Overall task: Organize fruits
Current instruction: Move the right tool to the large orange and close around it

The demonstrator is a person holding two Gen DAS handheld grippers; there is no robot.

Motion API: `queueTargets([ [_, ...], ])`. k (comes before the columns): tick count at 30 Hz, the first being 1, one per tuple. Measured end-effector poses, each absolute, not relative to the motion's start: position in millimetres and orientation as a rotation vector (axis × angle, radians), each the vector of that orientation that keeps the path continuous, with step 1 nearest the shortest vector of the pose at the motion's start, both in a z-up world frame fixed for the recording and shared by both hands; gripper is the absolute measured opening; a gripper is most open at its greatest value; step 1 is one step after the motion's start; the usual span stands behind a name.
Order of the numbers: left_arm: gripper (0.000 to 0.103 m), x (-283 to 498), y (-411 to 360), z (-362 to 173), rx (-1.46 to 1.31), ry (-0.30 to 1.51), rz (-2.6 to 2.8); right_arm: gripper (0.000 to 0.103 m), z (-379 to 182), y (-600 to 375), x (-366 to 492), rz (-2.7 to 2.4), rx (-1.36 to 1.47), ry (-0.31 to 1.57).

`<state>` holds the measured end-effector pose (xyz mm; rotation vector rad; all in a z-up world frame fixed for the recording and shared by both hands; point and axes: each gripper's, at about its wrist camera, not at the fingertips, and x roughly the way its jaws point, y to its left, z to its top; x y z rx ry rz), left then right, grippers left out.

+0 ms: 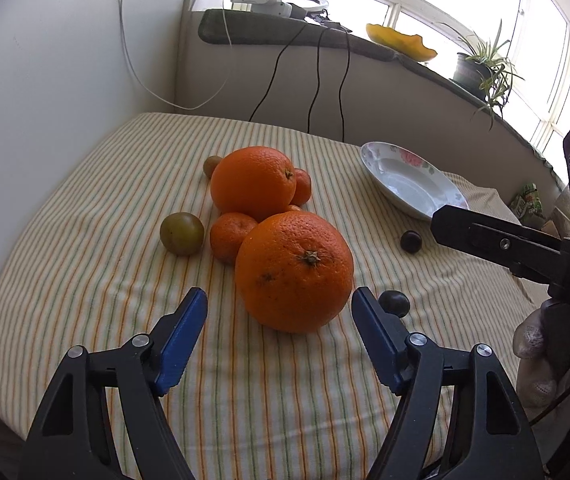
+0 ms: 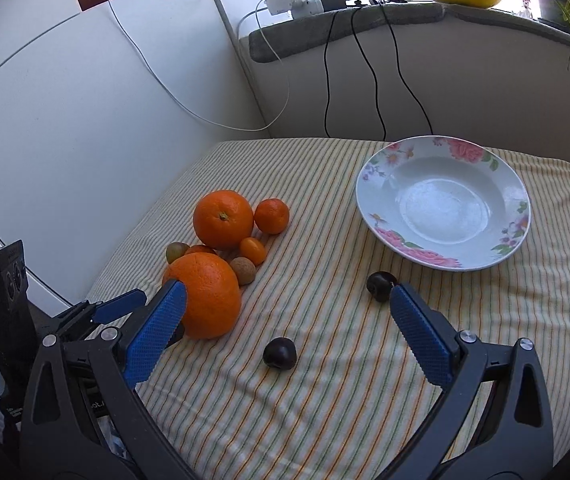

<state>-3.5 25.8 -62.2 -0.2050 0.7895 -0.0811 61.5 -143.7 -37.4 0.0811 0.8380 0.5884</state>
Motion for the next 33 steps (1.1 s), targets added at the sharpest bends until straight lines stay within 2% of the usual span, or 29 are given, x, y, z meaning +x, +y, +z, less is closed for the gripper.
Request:
queueTargets([
  [7, 0.072, 1, 29, -69, -0.211, 0.801, -0.087, 0.100, -51, -112, 69, 0.701, 0.063, 0.914],
  [12, 0.071, 4, 30, -72, -0.225, 0.813, -0.103, 0.091, -62, -97, 78, 0.753, 0.083, 0.977],
  [19, 0.071, 7, 28, -74, -0.234, 0.822, -0.117, 0.091, -73, -78, 80, 0.799, 0.065, 1.011],
  [24, 0.070, 12, 27, -77, -0.246, 0.834, -0.133, 0.081, -81, -73, 87, 0.822, 0.086, 1.051],
  [29, 0.065, 14, 26, -76, -0.248, 0.832, -0.149, 0.078, -89, -65, 91, 0.845, 0.115, 1.081],
  [33, 0.065, 13, 26, -76, -0.251, 0.828, -0.153, 0.069, -90, -65, 90, 0.873, 0.145, 1.095],
])
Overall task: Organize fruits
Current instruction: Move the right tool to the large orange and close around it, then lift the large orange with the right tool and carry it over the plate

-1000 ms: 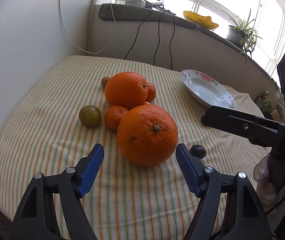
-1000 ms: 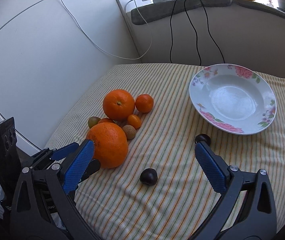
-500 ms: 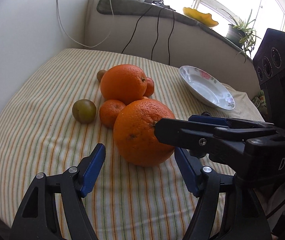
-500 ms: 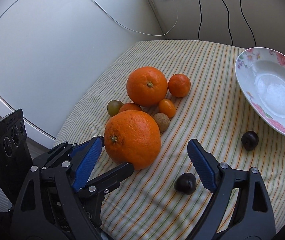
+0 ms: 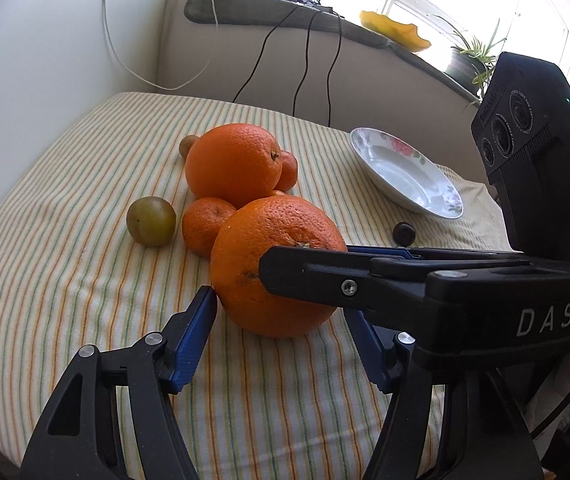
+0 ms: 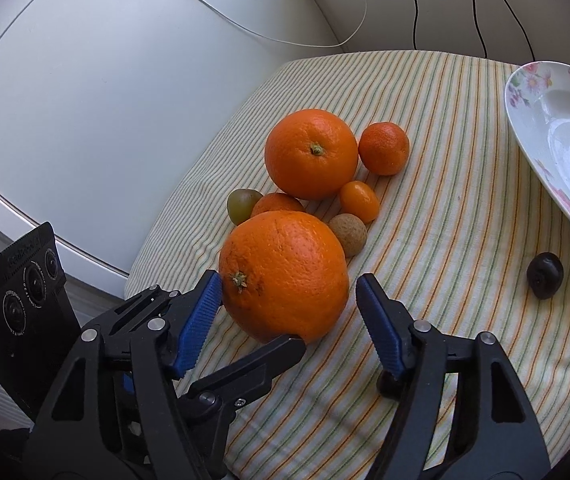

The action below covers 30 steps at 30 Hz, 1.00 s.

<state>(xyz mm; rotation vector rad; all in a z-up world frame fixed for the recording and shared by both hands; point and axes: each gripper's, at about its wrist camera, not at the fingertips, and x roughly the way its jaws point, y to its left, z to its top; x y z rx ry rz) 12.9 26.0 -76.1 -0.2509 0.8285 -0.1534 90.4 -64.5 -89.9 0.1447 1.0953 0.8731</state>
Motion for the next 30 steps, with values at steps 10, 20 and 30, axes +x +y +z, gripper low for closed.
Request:
queueTargets([
  [10, 0.065, 13, 20, -71, -0.222, 0.823, -0.144, 0.068, -84, -68, 89, 0.866, 0.154, 1.101],
  [20, 0.065, 20, 4, -56, -0.188, 0.789, -0.173, 0.068, -68, -92, 92, 0.847, 0.188, 1.065],
  [30, 0.065, 46, -28, -40, -0.141, 0.765, -0.243, 0.068, -43, -140, 109, 0.785, 0.221, 1.009],
])
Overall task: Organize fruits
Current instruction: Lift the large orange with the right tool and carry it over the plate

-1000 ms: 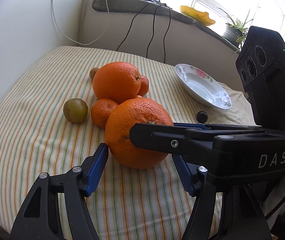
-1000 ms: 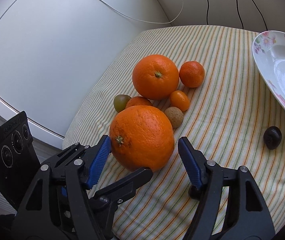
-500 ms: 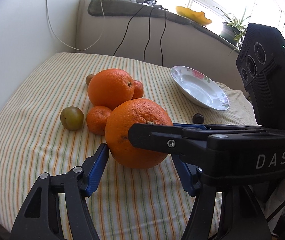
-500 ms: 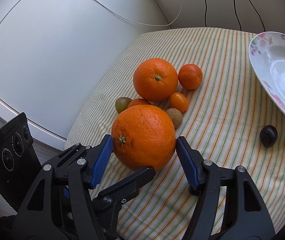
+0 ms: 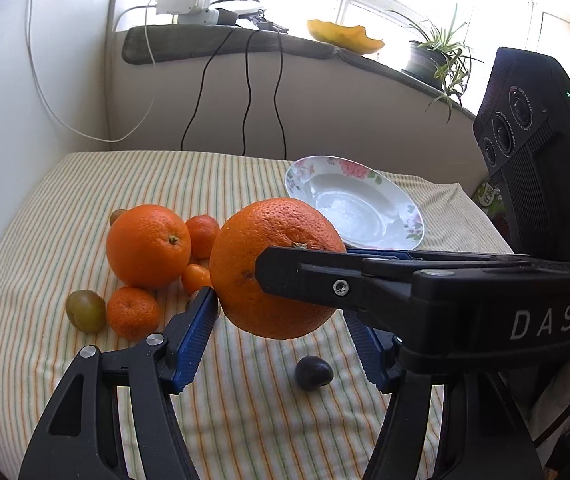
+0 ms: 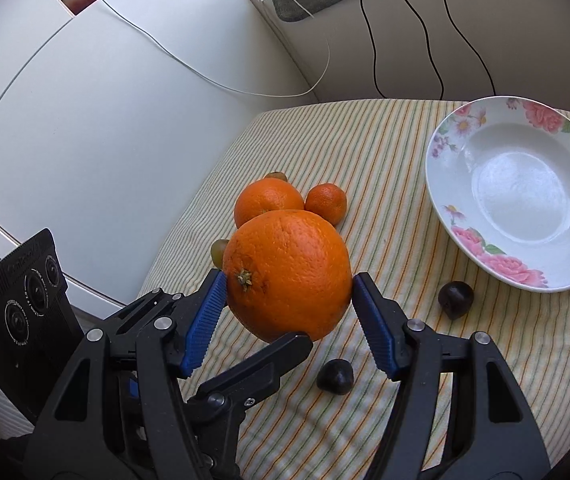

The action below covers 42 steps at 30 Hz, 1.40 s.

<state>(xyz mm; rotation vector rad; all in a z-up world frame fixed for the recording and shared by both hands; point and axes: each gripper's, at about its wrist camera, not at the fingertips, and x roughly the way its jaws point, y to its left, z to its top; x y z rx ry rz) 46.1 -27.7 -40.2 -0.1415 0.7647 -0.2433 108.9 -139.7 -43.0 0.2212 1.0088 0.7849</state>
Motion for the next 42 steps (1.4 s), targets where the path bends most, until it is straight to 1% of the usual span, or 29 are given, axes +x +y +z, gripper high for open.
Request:
queueTargets([
  [14, 0.065, 94, -79, -32, -0.118, 0.763, -0.354, 0.068, -29, -213, 132, 0.670, 0.247, 0.958],
  [32, 0.065, 162, -119, -48, -0.127, 0.840, -0.415, 0.068, -48, -246, 200, 0.565, 0.284, 0.984],
  [42, 0.065, 177, -122, -59, -0.140, 0.883, -0.417, 0.068, -60, -255, 220, 0.537, 0.290, 1.008],
])
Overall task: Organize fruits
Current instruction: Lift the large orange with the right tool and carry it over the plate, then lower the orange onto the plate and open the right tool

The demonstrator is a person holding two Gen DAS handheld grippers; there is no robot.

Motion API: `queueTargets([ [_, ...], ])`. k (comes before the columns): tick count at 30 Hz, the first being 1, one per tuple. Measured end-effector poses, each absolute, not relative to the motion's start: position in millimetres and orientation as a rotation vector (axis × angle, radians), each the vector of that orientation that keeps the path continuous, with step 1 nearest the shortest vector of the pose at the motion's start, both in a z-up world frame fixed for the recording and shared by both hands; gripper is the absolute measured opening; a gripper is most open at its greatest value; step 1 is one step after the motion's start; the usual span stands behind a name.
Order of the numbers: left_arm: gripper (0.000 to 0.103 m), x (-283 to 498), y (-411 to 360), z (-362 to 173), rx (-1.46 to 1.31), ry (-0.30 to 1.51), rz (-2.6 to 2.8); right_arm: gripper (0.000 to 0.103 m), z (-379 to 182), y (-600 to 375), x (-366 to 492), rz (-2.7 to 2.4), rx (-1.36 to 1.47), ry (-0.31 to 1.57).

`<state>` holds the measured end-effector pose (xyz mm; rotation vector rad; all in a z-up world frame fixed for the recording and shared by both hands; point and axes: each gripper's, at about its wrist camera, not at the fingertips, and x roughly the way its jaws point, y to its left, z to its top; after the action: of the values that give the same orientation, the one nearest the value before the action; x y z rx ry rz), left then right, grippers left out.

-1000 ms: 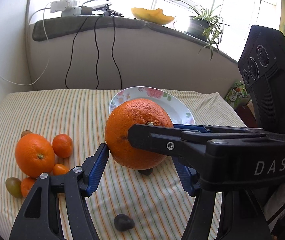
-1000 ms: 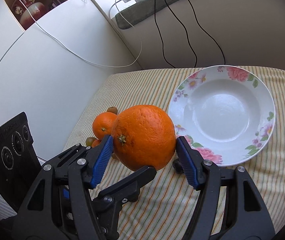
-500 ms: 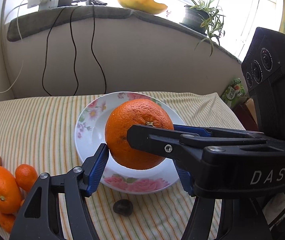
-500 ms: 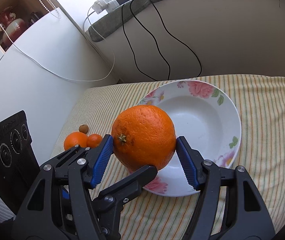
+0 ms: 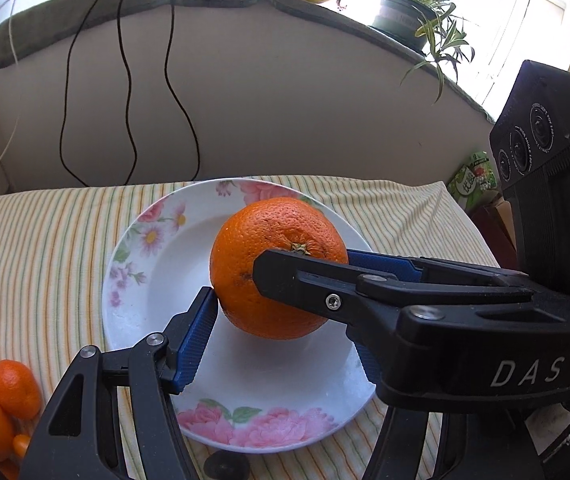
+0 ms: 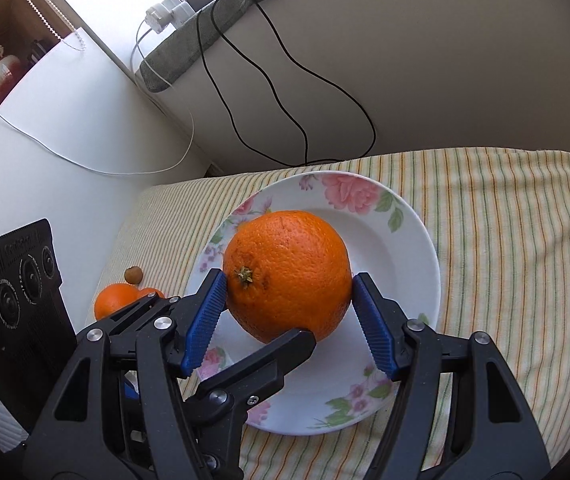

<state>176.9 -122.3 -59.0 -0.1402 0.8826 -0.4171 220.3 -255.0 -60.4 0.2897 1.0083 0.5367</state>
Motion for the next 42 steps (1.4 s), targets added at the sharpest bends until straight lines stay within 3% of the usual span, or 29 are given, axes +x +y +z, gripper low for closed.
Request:
queueTargets([
  [13, 0.066, 184, -133, -59, -0.081, 0.878, -0.403, 0.069, -65, -258, 226, 0.528, 0.303, 1.016],
  [17, 0.066, 182, -132, -56, -0.064, 0.870, -0.383, 0.078, -60, -259, 220, 0.493, 0.252, 0.983],
  [21, 0.066, 179, -127, -58, -0.063, 0.878, -0.376, 0.080, -55, -263, 216, 0.477, 0.247, 0.965],
  [42, 0.066, 125, -84, -27, -0.066, 0.764, -0.345, 0.080, -9, -250, 153, 0.415, 0.115, 0.800],
])
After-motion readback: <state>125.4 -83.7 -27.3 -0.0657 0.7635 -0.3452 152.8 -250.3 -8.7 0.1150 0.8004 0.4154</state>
